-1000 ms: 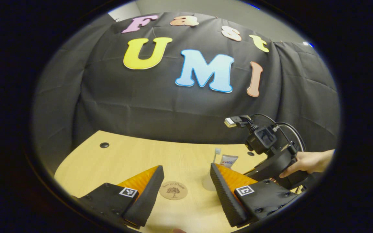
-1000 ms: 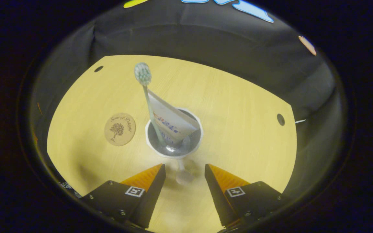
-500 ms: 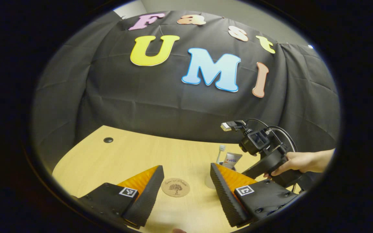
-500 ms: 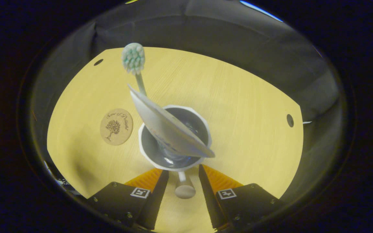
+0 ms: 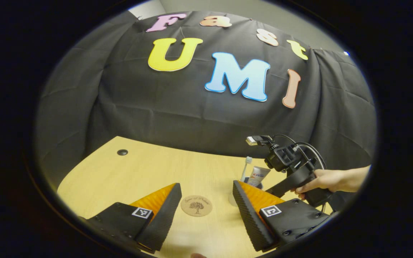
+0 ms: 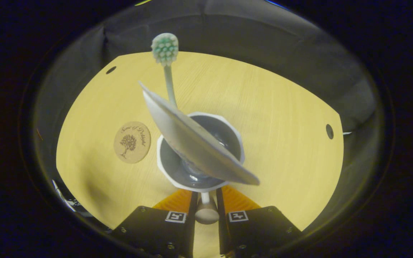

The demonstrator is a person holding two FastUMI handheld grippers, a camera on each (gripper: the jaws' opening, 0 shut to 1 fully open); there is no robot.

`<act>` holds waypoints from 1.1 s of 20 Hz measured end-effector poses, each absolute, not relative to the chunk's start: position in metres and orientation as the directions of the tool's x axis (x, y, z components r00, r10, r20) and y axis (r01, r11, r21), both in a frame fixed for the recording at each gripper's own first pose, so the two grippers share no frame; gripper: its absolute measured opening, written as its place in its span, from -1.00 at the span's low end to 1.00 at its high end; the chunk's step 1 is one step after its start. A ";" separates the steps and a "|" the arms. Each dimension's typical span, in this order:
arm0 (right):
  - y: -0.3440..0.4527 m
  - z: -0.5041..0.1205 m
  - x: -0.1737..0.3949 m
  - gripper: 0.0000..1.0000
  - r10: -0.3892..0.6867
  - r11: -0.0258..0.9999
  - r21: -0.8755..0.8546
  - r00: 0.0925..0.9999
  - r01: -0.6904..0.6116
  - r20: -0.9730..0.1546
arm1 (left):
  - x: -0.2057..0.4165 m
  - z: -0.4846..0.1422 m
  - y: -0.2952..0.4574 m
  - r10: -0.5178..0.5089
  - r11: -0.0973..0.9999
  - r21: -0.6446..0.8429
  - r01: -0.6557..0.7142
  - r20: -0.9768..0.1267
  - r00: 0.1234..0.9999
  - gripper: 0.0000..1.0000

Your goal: Put the toothbrush and toothpaste on the desktop into the cup, then pick up the cup and place it on the coaster on the desktop.

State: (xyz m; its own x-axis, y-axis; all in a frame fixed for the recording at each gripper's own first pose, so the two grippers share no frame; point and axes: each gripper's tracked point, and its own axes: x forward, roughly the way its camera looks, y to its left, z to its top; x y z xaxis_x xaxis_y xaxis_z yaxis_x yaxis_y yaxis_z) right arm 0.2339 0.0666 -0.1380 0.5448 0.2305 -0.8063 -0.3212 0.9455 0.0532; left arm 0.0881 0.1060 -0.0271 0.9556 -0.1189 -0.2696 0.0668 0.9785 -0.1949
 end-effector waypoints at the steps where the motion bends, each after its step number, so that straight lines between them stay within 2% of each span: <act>1: 0.067 -0.136 0.235 -0.45 0.232 0.943 0.048 0.550 -0.328 -0.802 | 0.088 -0.028 0.108 -0.117 0.978 -0.197 0.064 -0.271 0.956 0.87; 4: 0.067 -0.136 0.237 -0.53 0.223 0.946 0.036 0.571 -0.321 -0.790 | 0.088 -0.029 0.111 -0.109 0.979 -0.195 0.056 -0.272 0.956 0.88; 12: 0.075 -0.127 0.233 -0.51 0.210 0.934 -0.029 0.616 -0.355 -0.759 | 0.086 -0.032 0.119 -0.099 0.979 -0.200 0.044 -0.275 0.956 0.87; 22: 0.126 -0.109 0.219 -0.51 0.288 0.902 -0.013 0.622 -0.433 -0.728 | 0.071 -0.029 0.144 -0.055 0.978 -0.208 -0.003 -0.271 0.961 0.87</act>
